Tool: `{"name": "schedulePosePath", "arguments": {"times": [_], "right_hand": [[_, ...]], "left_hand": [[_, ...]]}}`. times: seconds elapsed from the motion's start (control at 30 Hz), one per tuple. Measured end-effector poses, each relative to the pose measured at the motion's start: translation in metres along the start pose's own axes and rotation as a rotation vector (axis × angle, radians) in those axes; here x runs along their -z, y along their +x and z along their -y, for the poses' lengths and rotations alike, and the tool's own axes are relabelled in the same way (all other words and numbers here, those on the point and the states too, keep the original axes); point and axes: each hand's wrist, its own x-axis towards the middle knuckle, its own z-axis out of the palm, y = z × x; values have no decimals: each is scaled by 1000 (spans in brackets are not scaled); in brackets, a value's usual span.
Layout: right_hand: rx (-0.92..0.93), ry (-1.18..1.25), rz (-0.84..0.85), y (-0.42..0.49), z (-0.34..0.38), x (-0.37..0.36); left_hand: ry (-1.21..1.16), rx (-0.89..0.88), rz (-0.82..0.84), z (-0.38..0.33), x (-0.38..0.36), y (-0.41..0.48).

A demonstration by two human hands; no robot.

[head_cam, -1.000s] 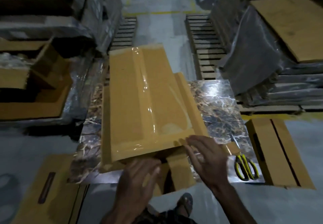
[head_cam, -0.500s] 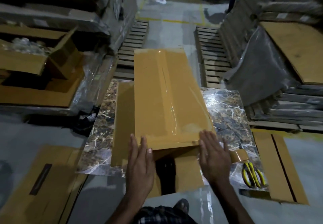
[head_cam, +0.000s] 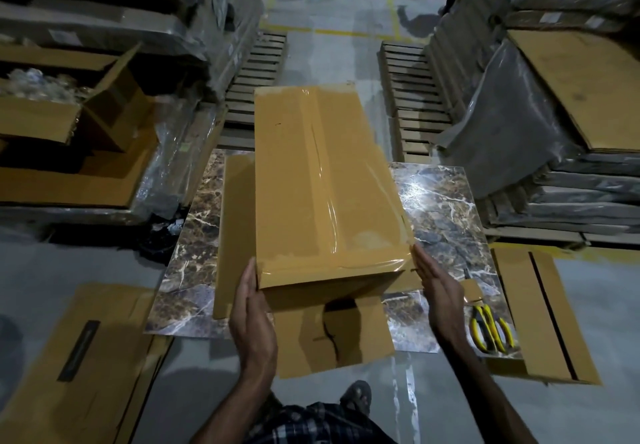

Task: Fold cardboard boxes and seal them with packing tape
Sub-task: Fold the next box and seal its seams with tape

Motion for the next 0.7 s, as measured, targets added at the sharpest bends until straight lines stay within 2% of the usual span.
{"name": "schedulePosePath", "arguments": {"times": [0.13, 0.27, 0.33, 0.5, 0.7], "right_hand": [[256, -385, 221, 23, -14, 43], [539, -585, 353, 61, -11, 62], [691, -686, 388, 75, -7, 64], [915, -805, 355, 93, -13, 58], [1124, -828, 317, 94, -24, 54]], "left_hand": [[392, -299, 305, 20, 52, 27], [655, -709, 509, 22, 76, 70], [731, -824, 532, 18, 76, 87], [844, -1153, 583, 16, 70, 106], [839, -1338, 545, 21, 73, 107]]}}
